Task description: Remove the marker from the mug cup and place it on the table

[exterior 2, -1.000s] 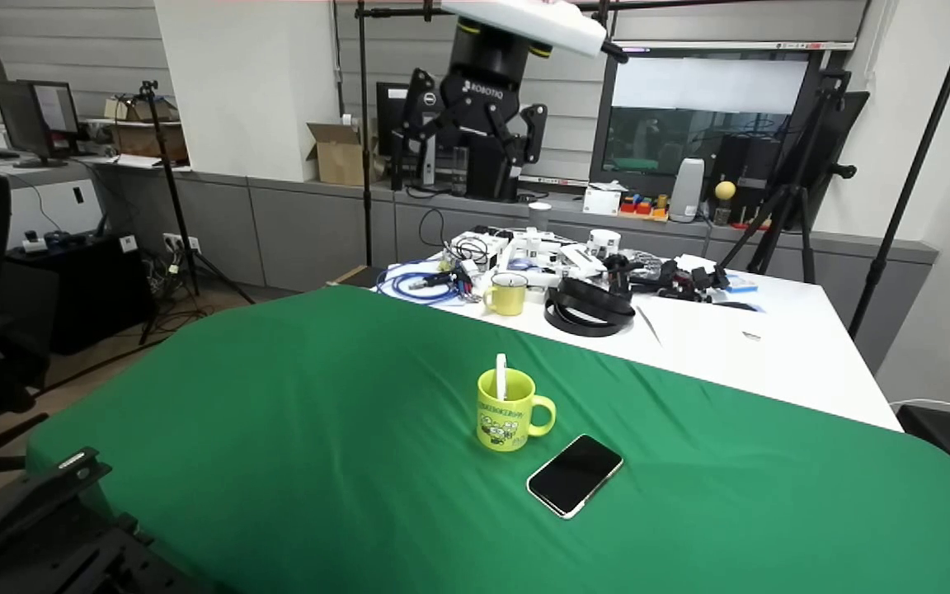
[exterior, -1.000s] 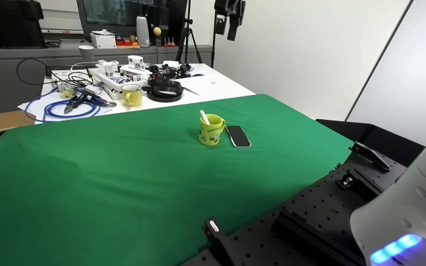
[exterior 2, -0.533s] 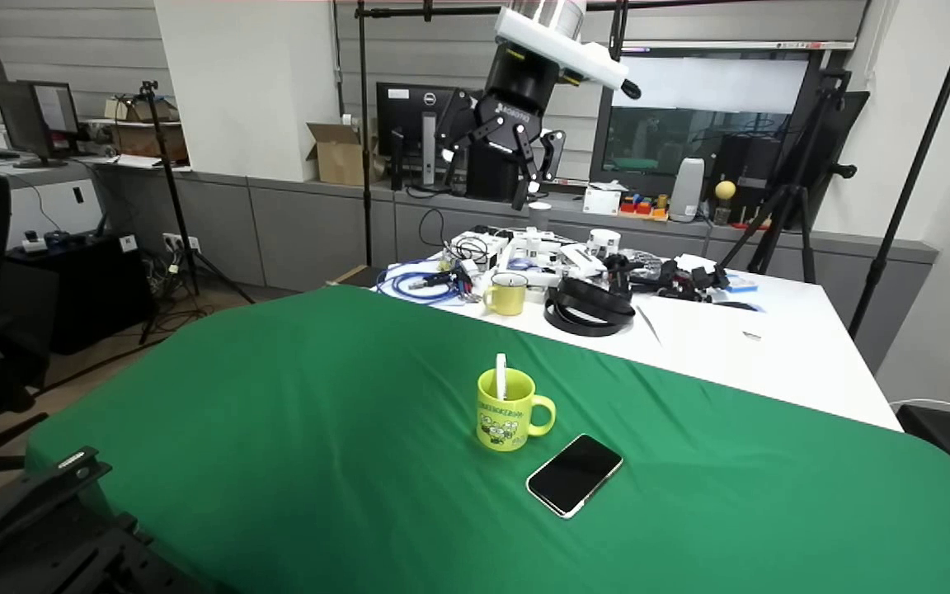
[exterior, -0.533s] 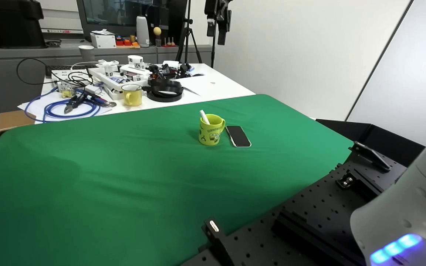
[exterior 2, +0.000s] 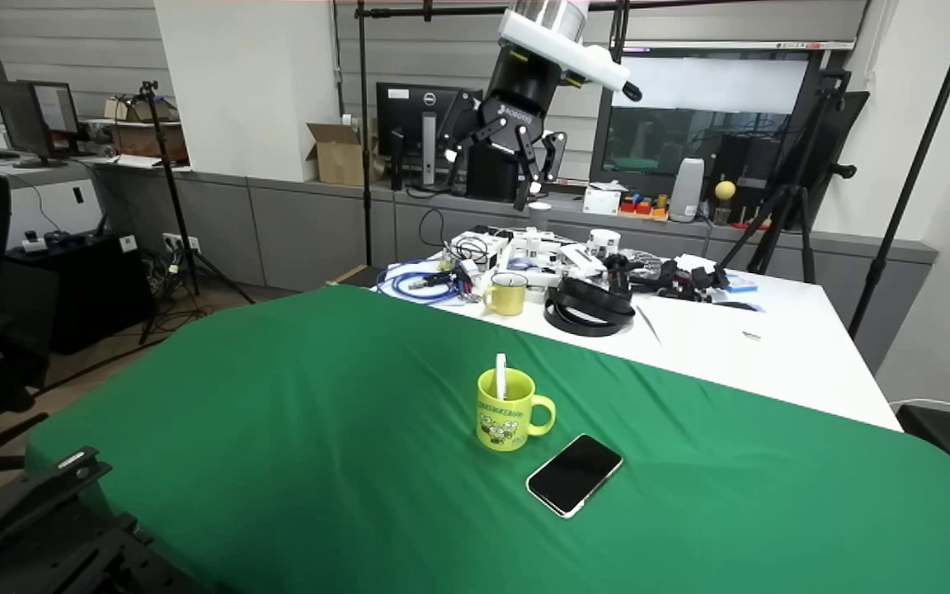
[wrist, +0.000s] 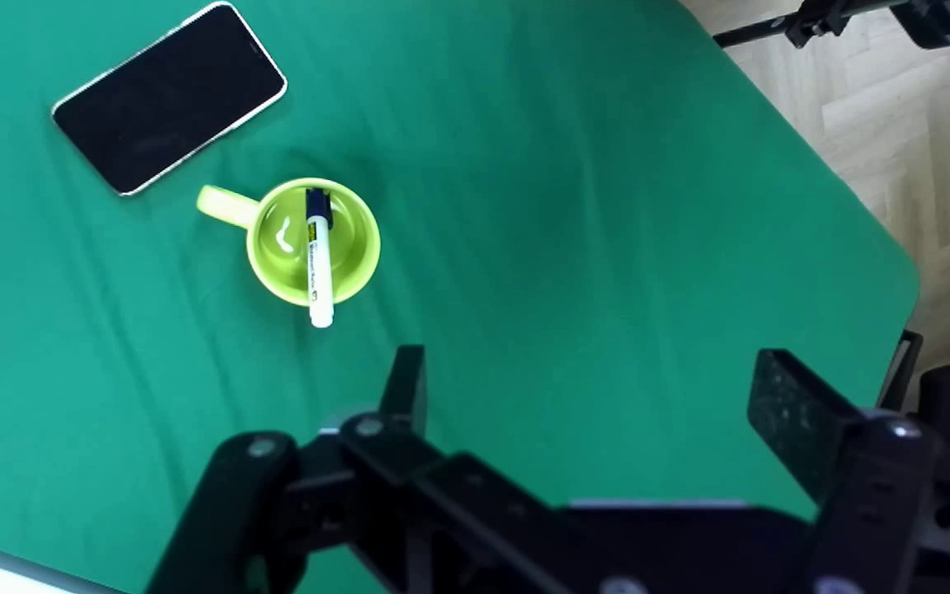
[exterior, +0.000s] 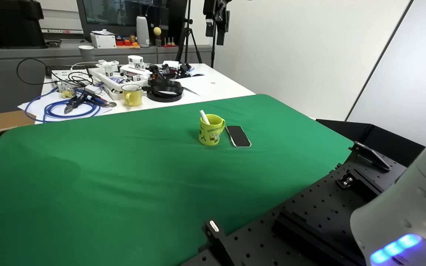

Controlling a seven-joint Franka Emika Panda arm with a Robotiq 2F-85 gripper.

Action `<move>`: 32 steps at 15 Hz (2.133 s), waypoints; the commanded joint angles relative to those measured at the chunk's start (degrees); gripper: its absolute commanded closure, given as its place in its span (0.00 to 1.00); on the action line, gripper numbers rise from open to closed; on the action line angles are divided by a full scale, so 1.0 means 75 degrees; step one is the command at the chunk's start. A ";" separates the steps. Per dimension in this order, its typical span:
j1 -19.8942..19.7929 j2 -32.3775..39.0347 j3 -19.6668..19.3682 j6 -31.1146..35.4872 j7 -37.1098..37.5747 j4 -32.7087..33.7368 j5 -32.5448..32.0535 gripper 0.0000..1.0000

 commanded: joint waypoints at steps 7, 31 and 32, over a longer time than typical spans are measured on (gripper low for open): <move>-0.0101 0.0605 0.0204 -0.0194 0.0482 0.0719 -0.1098 0.00; 0.0069 0.3859 0.0789 0.0112 0.0967 0.3506 -0.2966 0.00; 0.0068 0.3852 0.0790 0.0112 0.0966 0.3506 -0.2966 0.00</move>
